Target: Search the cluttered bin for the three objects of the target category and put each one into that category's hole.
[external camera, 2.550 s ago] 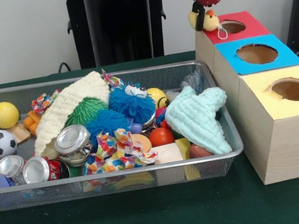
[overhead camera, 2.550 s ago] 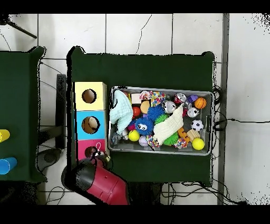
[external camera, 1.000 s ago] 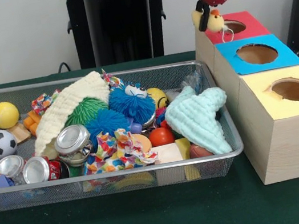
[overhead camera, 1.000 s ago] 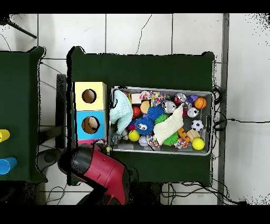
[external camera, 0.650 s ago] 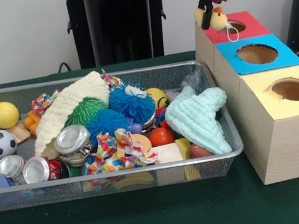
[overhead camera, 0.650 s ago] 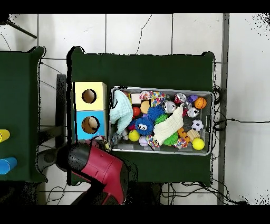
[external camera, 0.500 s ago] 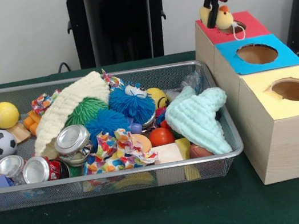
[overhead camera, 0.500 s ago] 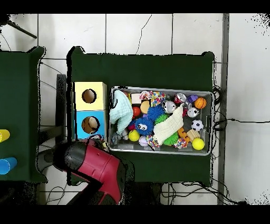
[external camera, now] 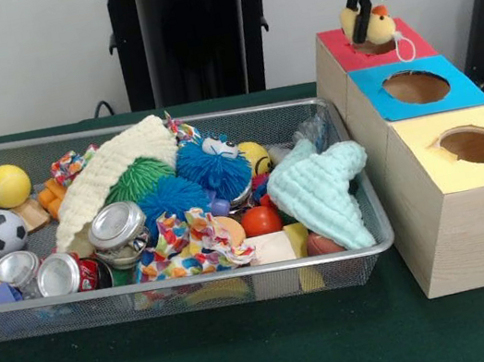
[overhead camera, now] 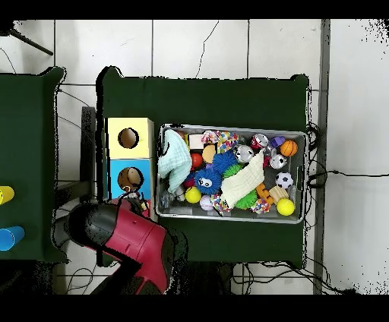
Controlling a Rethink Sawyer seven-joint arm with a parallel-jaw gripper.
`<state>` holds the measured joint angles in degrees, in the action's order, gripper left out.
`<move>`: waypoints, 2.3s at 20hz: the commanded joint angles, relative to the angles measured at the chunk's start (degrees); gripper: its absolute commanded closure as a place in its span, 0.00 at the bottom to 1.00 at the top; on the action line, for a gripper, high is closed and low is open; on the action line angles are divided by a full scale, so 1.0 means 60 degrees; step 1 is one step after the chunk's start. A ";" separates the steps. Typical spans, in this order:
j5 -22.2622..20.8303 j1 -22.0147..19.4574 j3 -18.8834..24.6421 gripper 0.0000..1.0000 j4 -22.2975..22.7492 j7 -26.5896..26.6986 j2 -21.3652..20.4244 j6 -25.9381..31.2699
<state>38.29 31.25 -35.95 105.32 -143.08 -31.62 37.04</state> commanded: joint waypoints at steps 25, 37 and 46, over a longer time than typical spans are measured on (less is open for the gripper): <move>0.1119 0.0114 0.1312 1.00 0.0216 -0.3245 0.1067 0.0147; 0.0893 0.0427 0.0891 1.00 0.0254 -0.3489 0.0788 0.0767; 0.1074 0.0474 0.1093 1.00 0.0782 -0.3089 0.0906 -0.0073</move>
<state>43.00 34.63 -34.50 105.48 -144.93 -27.15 36.27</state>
